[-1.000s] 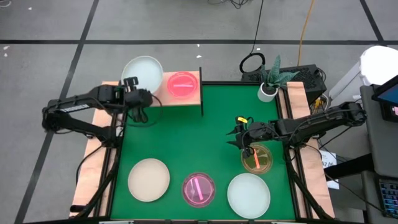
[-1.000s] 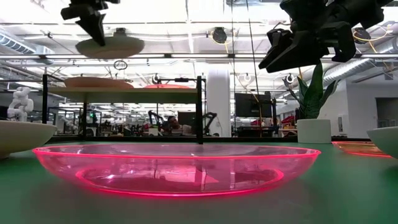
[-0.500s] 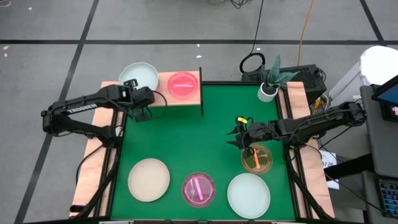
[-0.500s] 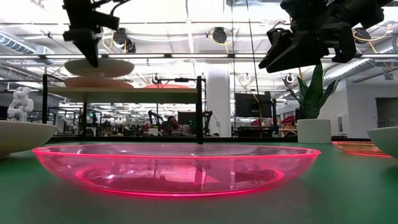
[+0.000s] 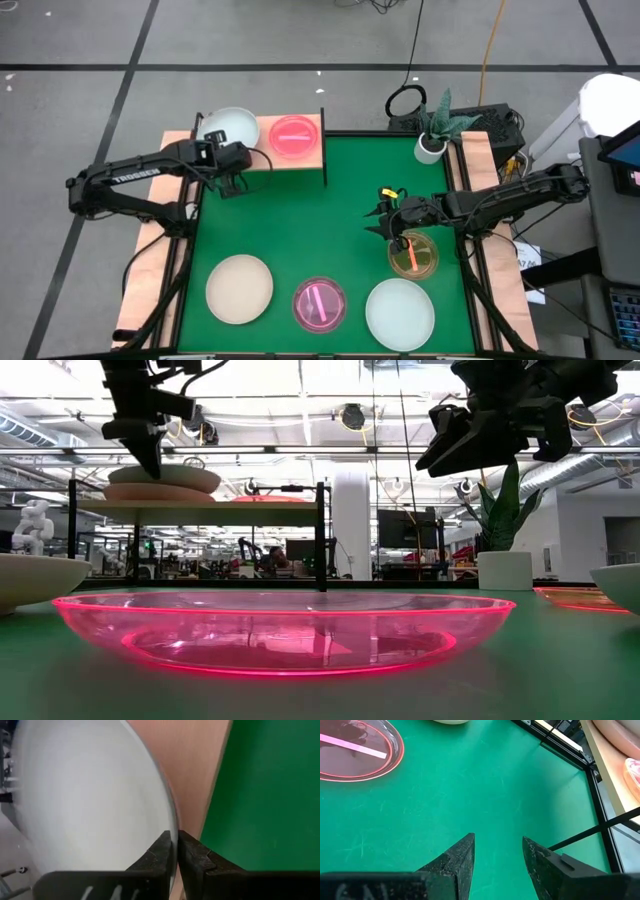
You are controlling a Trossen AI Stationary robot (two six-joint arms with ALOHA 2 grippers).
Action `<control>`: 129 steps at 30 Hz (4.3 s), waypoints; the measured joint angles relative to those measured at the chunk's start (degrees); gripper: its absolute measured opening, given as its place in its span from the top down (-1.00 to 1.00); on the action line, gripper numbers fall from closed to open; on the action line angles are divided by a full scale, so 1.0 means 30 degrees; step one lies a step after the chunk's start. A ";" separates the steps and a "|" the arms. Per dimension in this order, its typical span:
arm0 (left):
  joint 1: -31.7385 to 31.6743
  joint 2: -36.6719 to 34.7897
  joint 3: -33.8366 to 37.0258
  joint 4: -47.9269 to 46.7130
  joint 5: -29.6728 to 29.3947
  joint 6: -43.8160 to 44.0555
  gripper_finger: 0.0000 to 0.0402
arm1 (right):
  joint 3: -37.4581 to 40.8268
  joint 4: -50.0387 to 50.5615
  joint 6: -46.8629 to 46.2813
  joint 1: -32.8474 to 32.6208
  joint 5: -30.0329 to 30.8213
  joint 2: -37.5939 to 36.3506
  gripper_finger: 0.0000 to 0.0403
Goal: Place and stack plates onto a shelf
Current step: Stack the top gray plate on top of the orange plate on the shelf, then stack the orange plate on top of the pink plate on the shelf
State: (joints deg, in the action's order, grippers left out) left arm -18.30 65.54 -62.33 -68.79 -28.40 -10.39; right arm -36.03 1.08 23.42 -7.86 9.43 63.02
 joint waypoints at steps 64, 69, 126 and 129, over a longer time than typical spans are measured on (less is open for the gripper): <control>1.0839 -0.2339 0.5284 1.2035 0.1895 0.9206 -0.42 | -0.0416 0.6680 -0.9902 -0.3318 -0.0915 -0.0066 0.28; 1.1322 -0.2245 0.6404 1.4308 0.1610 0.9049 -0.42 | -0.1115 0.8896 -1.1716 -0.5234 -0.1194 -0.0066 0.28; 1.5196 0.2812 0.6834 2.1950 -0.1094 0.8654 -0.42 | -0.1581 1.5850 -2.0487 -1.4914 0.0372 0.5551 0.98; 1.5196 0.2812 0.6834 2.1950 -0.1094 0.8706 -0.42 | -0.1581 1.5990 -2.0487 -1.4825 0.0441 0.5489 0.99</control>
State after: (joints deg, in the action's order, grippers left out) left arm 27.29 73.97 -41.82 -2.94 -31.68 15.73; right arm -40.77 49.05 -38.04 -52.33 10.75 79.49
